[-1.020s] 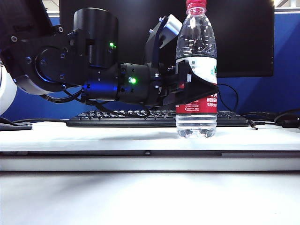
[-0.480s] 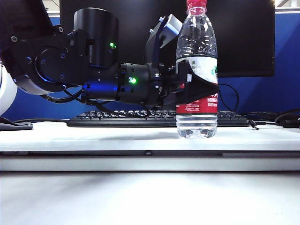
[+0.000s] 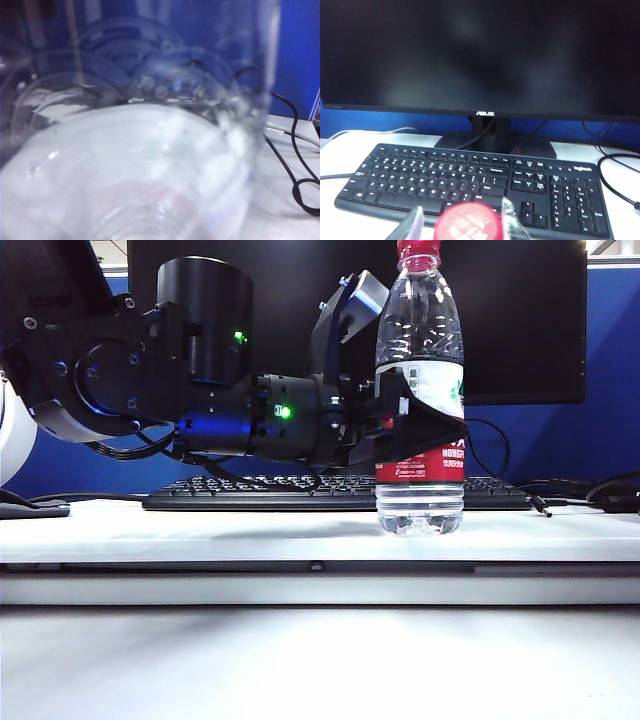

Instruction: Unscrew the cap from the plastic bottle on the table.

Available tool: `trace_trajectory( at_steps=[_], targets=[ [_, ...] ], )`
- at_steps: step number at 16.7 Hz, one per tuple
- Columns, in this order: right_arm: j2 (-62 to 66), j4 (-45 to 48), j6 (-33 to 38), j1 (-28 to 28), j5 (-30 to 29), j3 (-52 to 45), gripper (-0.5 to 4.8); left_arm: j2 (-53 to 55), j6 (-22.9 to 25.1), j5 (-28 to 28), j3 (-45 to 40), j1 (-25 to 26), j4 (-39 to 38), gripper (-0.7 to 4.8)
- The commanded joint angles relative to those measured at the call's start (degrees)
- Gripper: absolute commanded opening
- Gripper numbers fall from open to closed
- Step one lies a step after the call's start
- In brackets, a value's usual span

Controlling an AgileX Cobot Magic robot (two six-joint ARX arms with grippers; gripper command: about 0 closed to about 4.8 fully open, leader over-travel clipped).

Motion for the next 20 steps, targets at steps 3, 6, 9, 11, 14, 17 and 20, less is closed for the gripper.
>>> trace_trajectory(
  at_steps=[3,6,9,11,14,17,20],
  targets=[
    [1.36,-0.42,2.8,-0.39,-2.75,0.39,1.98,0.02,0.39,0.22,-0.15,-0.09,-1.01,2.73],
    [1.33,-0.81,2.73,-0.39,-2.78,0.39,1.43,0.04,0.39,0.22,-0.15,-0.09,-1.01,2.73],
    [1.11,-1.2,2.19,-0.39,-3.32,0.39,1.43,0.04,0.42,0.22,-0.15,-0.07,-1.31,2.73],
    [0.61,-1.44,-0.68,-0.48,-4.59,0.39,1.43,0.04,0.44,0.22,-0.15,-0.07,-1.64,2.73],
    [-1.05,-5.18,-3.76,-3.21,-10.25,0.39,1.37,0.04,0.59,0.2,-0.15,-0.07,-1.64,2.73],
    [-3.17,-10.84,-6.29,-11.76,-27.32,0.39,1.38,0.04,0.59,0.2,-0.15,-0.07,-1.62,2.73],
    [-3.32,-14.88,-8.9,-18.56,-45.59,0.46,1.38,0.04,0.59,0.22,-0.15,-0.07,-1.62,2.73]
  ],
)
